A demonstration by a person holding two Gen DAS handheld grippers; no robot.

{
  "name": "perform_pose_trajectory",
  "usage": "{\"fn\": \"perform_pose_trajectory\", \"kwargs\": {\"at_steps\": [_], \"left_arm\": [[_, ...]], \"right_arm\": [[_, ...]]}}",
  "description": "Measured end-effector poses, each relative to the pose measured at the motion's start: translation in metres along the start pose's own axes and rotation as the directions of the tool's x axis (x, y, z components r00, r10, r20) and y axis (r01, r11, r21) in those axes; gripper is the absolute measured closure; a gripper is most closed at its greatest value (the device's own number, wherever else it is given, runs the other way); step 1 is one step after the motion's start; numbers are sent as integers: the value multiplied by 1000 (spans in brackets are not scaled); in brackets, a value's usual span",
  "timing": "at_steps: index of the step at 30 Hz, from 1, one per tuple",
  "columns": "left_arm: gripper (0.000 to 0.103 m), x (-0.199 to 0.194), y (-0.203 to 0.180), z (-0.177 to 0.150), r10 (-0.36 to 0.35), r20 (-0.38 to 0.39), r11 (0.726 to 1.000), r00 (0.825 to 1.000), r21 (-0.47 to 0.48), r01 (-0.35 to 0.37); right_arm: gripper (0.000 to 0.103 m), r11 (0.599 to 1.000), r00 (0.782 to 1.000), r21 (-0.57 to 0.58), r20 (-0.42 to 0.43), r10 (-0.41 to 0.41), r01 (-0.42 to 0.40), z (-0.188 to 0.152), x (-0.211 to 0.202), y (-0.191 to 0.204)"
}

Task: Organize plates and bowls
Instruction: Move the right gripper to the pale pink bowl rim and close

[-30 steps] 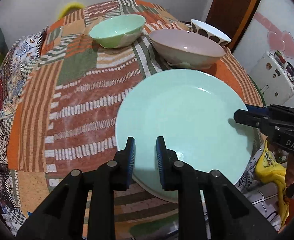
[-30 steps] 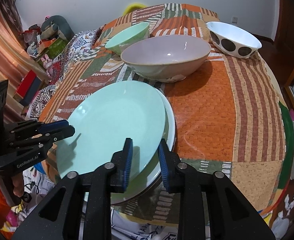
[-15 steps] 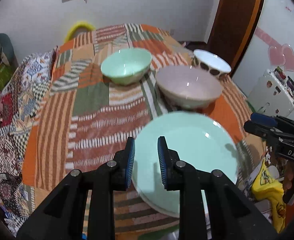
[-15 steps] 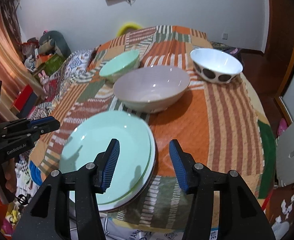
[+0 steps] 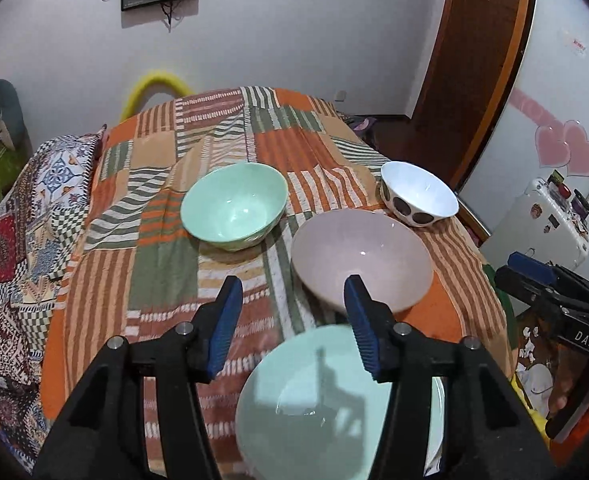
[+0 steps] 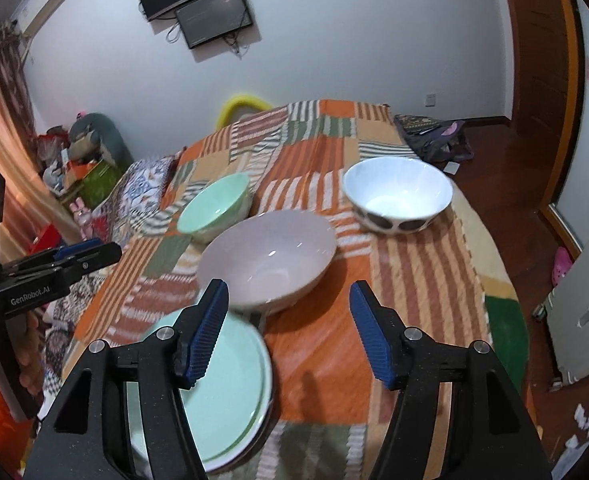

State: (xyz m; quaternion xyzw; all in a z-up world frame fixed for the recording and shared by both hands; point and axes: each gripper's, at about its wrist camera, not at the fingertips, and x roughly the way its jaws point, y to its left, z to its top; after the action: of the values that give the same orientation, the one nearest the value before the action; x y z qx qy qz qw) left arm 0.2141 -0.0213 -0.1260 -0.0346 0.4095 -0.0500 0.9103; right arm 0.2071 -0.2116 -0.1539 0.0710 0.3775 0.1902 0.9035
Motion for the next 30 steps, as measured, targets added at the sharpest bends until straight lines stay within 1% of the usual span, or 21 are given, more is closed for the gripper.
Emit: {"fn": "perform_pose_trajectory", "kwargs": {"at_steps": [7,10,16,18,19,20,21,23,26,30], "left_arm": [[50,55,-2,11,-13,-69,1000,998,1,13],[50,77,2,12,-38,-97,999,995,-15,37],[51,108,11,11,-68,-146,997,987,-49,61],[57,115,13,11,-71,-152,997,986,-50,64],[63,117,13,11,-75,-156,997,985,-48,68],[69,120,13,12,-81,-162,996,984,-45,75],[72,122,13,12,-87,-167,996,982,-44,81],[80,127,12,11,-94,-175,995,980,-42,88],[86,134,10,9,-106,-191,994,976,-39,100],[87,137,10,8,-112,-195,993,975,-45,105]], "right_arm": [[43,1000,1000,21,-22,-15,15,11,30,-15],[43,1000,999,16,-45,-19,20,13,46,-18],[43,1000,997,12,-79,-11,12,15,73,-21],[44,1000,996,19,-89,-5,7,15,79,-23],[45,1000,996,21,-92,-4,6,14,81,-24],[48,1000,995,22,-96,-6,8,14,84,-25],[51,1000,995,22,-102,-5,7,14,86,-26],[59,1000,993,25,-117,1,2,13,89,-28],[66,1000,990,27,-139,6,-3,11,93,-29],[69,999,986,39,-167,19,-13,9,98,-31]]}}
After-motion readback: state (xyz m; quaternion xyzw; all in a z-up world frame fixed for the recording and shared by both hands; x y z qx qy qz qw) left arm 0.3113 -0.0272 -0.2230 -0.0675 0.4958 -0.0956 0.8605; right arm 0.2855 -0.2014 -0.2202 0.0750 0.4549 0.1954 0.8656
